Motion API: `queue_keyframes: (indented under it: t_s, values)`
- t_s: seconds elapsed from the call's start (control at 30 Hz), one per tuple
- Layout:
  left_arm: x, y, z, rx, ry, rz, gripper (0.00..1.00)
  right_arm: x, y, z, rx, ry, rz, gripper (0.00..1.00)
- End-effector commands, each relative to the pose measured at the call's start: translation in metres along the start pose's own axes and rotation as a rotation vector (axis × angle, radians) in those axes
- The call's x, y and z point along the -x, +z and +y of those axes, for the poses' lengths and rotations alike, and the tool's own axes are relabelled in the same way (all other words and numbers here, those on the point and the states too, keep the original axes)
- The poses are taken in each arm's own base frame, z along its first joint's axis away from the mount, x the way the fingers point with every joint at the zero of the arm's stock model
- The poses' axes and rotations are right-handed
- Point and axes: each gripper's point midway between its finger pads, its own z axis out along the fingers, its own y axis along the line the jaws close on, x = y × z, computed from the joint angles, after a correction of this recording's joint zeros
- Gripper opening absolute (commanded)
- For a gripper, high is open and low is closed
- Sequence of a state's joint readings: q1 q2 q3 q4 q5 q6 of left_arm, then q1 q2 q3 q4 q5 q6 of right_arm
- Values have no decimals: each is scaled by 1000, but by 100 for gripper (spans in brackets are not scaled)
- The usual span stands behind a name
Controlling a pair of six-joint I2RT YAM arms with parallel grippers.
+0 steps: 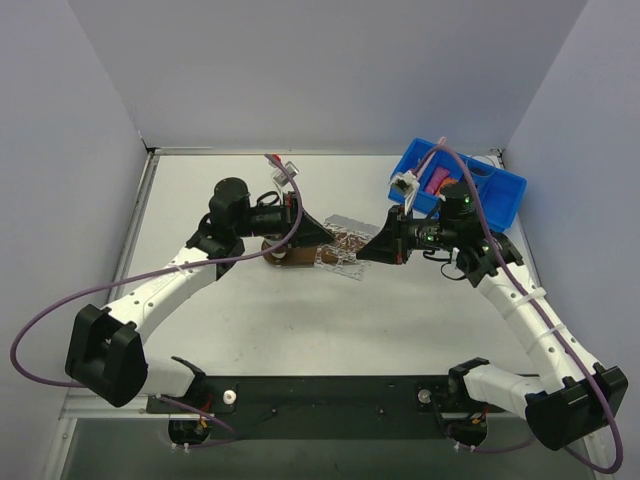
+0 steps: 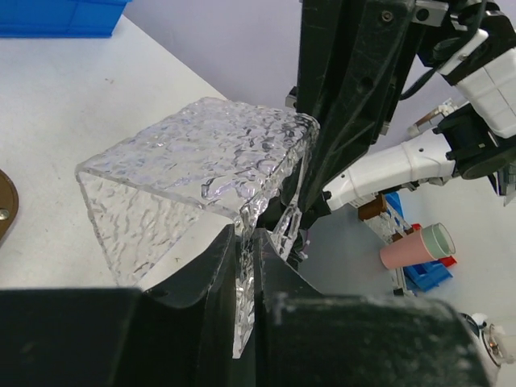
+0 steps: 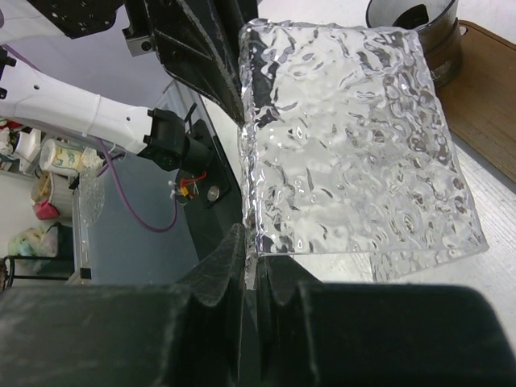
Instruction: Prepare toiletry sets of a toothbrush and toothpaste on the tray
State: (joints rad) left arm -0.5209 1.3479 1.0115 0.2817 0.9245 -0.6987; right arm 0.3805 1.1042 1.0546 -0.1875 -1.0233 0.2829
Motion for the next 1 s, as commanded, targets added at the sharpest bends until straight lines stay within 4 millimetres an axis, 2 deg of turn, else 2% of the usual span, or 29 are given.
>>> queue_keyframes:
  t_s: [0.0,0.03,0.1,0.2,0.23,0.3,0.37,0.4,0.5,0.57,0.67,0.7,0.8,0.93,0.97]
  values:
    - [8,3,-14,-77,24,-17,10,19,-6,10,19,-94,-56,0]
    - [7,3,-13,-79,23,-15,7,19,-6,8,12,-85,-56,5]
    - [7,3,-14,-81,23,-18,0,18,-5,2,-14,-76,-60,10]
    - [7,3,-13,-83,28,-22,0,17,-4,-7,-59,-48,-77,23]
    - [7,3,-13,-81,28,-27,0,21,-5,-7,-68,-57,-100,32]
    - [8,2,-13,-78,35,-39,0,21,-5,-16,-123,-14,-137,38]
    - [9,2,-9,-56,36,-60,0,28,-9,-17,-164,-21,-204,44]
    - [10,1,-9,-49,42,-71,0,31,-11,-25,-229,-5,-238,45]
    - [12,-1,-4,-8,49,-104,0,27,-14,-25,-309,-19,-278,47]
    - [12,-2,2,18,47,-121,0,25,-20,-36,-406,-9,-311,47]
    - [13,-4,5,40,46,-145,0,22,-19,-40,-491,-7,-331,47]
    - [14,-4,5,45,45,-153,0,15,-14,-40,-509,-6,-306,47]
    - [15,-5,5,46,40,-175,0,13,-13,-53,-619,8,-300,45]
    - [13,-5,8,49,23,-178,0,10,-1,-58,-663,-1,-274,42]
    - [13,-5,8,48,23,-177,0,13,-4,-64,-709,-4,-289,42]
